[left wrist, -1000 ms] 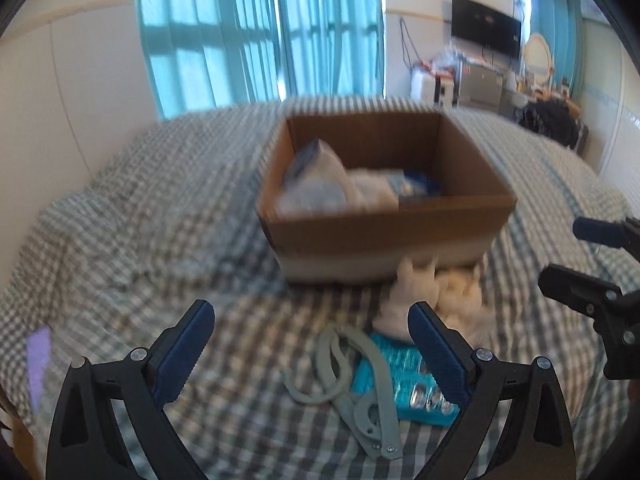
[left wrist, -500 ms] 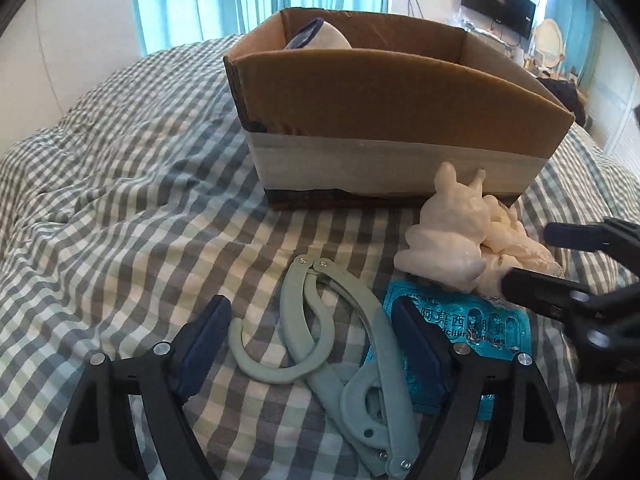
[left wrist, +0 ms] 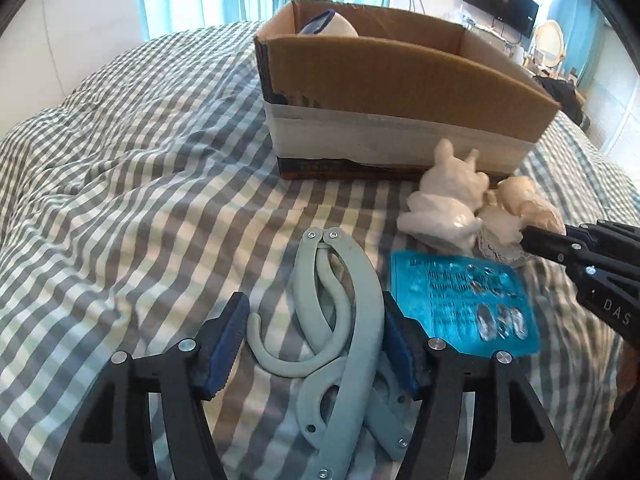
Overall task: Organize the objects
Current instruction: 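Grasp the green hanger with the left tool while the right grasps the lace cloth, then lower the hanger and lace cloth into the box and open both tools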
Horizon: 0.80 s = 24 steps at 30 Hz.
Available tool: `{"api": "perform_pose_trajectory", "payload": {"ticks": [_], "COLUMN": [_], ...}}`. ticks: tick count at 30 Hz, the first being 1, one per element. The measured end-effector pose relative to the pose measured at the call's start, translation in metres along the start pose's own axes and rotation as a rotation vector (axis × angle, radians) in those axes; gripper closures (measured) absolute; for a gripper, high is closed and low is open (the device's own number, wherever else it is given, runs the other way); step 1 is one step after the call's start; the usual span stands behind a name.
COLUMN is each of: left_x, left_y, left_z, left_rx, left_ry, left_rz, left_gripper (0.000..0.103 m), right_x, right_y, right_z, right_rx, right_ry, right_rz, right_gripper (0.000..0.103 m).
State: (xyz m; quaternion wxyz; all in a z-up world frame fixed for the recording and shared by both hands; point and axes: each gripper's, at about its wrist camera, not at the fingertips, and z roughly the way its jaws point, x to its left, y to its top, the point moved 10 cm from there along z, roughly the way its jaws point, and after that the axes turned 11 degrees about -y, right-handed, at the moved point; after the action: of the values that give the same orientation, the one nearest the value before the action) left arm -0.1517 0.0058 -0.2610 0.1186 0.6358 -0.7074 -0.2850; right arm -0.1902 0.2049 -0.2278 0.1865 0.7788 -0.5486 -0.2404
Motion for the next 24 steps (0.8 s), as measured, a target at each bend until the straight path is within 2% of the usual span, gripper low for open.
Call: {"api": "perform_pose_trajectory", "payload": {"ticks": [4,8,13,24], "left_x": [-0.006,-0.008,-0.016,-0.043], "left_y": [-0.003,0.01,0.049,0.113], "left_z": [-0.018,-0.042,-0.074,-0.118], "left_rx": [-0.014,-0.059,-0.167,-0.303], "left_ry": [-0.003,0.004,0.001,-0.042], "left_rz": [-0.015,0.0,0.037,0.089], "left_gripper": [0.038,0.038,0.038,0.038], "right_x": [-0.006,-0.003,0.007,-0.007], "right_y": [-0.002,0.002,0.011,0.046], "right_z": [-0.024,-0.051,-0.082,-0.136], "right_rx": [-0.037,-0.086,-0.141,-0.237], "right_ry": [0.008,0.011,0.003,-0.016], "right_rz": [0.01,0.014,0.004,0.002], "right_gripper": [0.089,0.09,0.09,0.091]}}
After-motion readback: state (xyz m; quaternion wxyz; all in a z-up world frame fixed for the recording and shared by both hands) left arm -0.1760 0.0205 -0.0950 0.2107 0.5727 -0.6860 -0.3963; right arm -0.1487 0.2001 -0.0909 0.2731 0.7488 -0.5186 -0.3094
